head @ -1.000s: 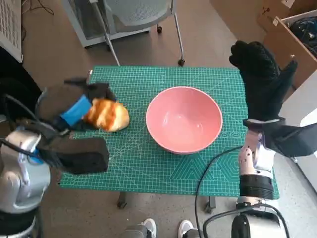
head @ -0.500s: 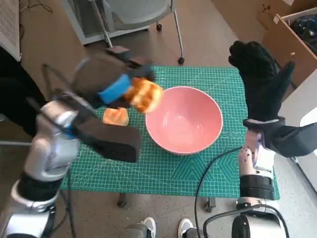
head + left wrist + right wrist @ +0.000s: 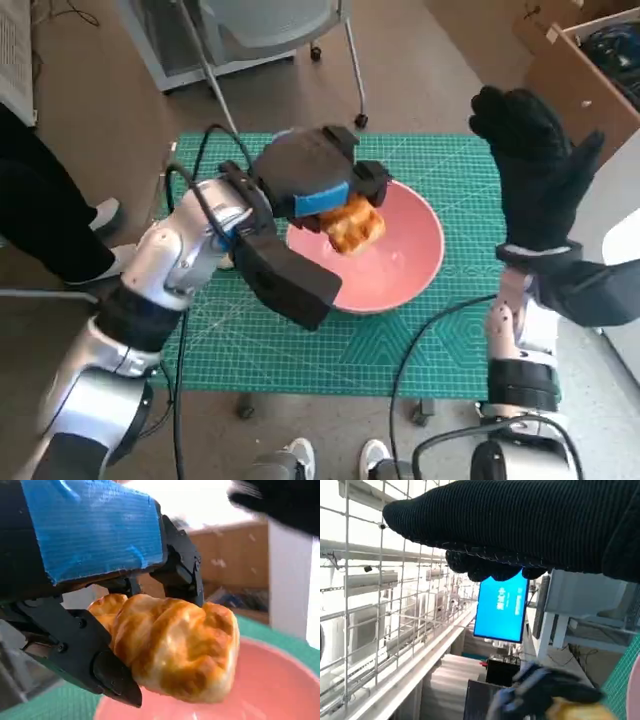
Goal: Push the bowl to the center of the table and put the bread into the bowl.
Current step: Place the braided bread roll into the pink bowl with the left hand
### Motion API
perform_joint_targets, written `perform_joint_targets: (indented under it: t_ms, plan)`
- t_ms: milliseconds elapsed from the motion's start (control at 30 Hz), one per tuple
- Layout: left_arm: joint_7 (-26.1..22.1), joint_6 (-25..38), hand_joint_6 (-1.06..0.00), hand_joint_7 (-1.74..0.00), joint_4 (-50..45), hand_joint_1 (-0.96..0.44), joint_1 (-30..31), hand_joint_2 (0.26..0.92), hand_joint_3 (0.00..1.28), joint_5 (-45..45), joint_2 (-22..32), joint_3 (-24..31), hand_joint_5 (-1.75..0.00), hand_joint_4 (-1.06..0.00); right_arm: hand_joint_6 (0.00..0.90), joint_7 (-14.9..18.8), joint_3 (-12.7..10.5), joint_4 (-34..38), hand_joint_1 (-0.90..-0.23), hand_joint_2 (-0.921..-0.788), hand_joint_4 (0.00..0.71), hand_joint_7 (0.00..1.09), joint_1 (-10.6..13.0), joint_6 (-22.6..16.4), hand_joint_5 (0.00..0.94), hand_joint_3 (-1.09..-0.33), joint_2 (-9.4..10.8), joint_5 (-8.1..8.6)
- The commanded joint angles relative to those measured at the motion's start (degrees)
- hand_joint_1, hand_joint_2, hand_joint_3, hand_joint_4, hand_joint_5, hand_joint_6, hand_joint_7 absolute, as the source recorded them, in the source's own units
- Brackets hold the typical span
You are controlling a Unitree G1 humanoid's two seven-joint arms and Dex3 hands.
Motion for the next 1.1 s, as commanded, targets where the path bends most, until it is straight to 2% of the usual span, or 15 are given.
perform_joint_targets:
  t_ms: [33,300,400,433,500,533,567,600,700,800,933,1100]
  plan:
    - [2.1,-3.1,-0.66,-1.15,7.0,0.00,-3.2,0.920,0.04,0.5,-0.8,-1.2,-1.12,-0.71,0.317,-1.0,0.2,-1.1,-0.511,-0.921,0.358,0.27,1.8,1.0,0.000,-0.562,-0.5,-0.64]
    - [5.3,-6.3,-0.65,-1.14,14.6,0.00,-4.5,0.920,0.06,0.9,-1.5,-2.4,-1.16,-0.69,0.306,-2.3,0.6,-2.1,-0.506,-0.921,0.355,0.29,2.3,0.6,0.000,-0.575,-0.6,-1.36]
    - [3.9,-7.0,-0.58,-1.29,16.6,0.00,-4.5,0.921,0.17,-0.9,-1.8,-1.6,-1.27,-0.51,0.276,-2.5,0.6,-1.8,-0.505,-0.921,0.355,0.35,2.2,0.4,0.000,-0.587,-0.7,-1.51]
    - [2.6,-6.8,-0.57,-1.30,17.5,0.00,-4.6,0.921,0.18,-2.0,-2.1,-1.2,-1.29,-0.49,0.273,-2.6,0.6,-1.8,-0.505,-0.921,0.355,0.35,2.2,0.5,0.000,-0.588,-0.7,-1.54]
    - [-1.0,-6.0,-0.44,-0.67,19.0,-0.07,-4.5,0.861,0.11,-5.0,-2.7,-0.1,-0.59,-0.36,0.265,-2.6,0.5,-1.8,-0.505,-0.921,0.354,0.37,2.1,0.6,0.000,-0.592,-0.6,-1.49]
    - [-3.2,-5.1,-0.42,-0.54,19.4,-0.08,-4.4,0.854,0.09,-6.6,-2.9,0.6,-0.47,-0.34,0.264,-2.6,0.5,-1.7,-0.505,-0.921,0.354,0.37,2.1,0.7,0.000,-0.593,-0.5,-1.39]
    - [-4.6,-4.5,-0.36,-0.35,19.6,-0.12,-4.4,0.835,0.06,-7.7,-3.0,1.0,-0.30,-0.24,0.261,-2.5,0.5,-1.6,-0.505,-0.921,0.353,0.37,2.1,0.7,0.000,-0.594,-0.5,-1.33]
    - [-6.5,-3.5,-0.32,-0.22,19.3,-0.15,-4.2,0.822,0.04,-9.0,-2.9,1.5,-0.19,-0.17,0.259,-2.5,0.5,-1.5,-0.505,-0.921,0.353,0.38,2.0,0.8,0.000,-0.595,-0.5,-1.26]
    - [-9.6,-2.0,-0.20,-0.07,18.0,-0.30,-3.6,0.799,0.02,-11.2,-2.6,2.5,-0.06,-0.06,0.254,-2.4,0.5,-1.4,-0.506,-0.921,0.351,0.38,1.8,0.9,0.000,-0.596,-0.3,-1.11]
    - [-10.1,-2.7,-0.15,-0.03,16.6,-0.42,-3.0,0.796,0.01,-12.6,-1.9,3.4,-0.02,-0.02,0.250,-2.3,0.7,-1.4,-0.506,-0.921,0.350,0.39,1.7,1.1,0.000,-0.596,-0.1,-0.98]
    - [-9.1,-4.7,-0.14,-0.01,15.9,-0.56,-2.2,0.801,0.01,-13.7,-1.2,4.5,0.00,0.00,0.244,-2.0,0.8,-1.1,-0.508,-0.921,0.349,0.40,1.4,1.5,0.000,-0.595,0.2,-0.59]
    - [-8.4,-6.5,-0.15,-0.01,14.9,-0.63,-1.6,0.814,0.01,-14.9,-0.1,5.8,0.00,0.00,0.240,-1.7,0.9,-0.4,-0.511,-0.921,0.348,0.41,1.0,1.7,0.000,-0.594,0.5,-0.18]
